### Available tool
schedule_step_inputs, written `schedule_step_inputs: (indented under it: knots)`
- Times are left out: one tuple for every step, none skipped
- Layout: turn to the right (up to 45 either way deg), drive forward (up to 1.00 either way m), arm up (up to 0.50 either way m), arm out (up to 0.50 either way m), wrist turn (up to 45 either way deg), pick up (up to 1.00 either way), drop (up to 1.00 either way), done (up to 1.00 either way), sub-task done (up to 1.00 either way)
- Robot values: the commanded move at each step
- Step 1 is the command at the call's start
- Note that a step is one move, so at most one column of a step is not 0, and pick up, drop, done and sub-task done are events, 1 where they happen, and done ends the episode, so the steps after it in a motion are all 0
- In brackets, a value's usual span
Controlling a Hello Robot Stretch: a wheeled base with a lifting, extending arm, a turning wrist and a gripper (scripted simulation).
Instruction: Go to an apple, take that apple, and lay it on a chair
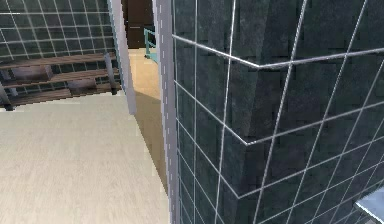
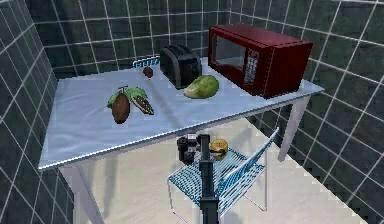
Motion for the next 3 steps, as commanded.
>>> schedule_step_inputs:
  knots:
    - [0.0, 0.00, 0.00, 0.00, 0.0, 0.00, 1.00, 0.00, 0.00]
    - [0.0, 0.00, 0.10, 0.00, 0.0, 0.00, 0.00, 0.00, 0.00]
    - [0.0, 0.00, 0.00, -0.08, 0.0, 0.00, 0.00, 0.00, 0.00]
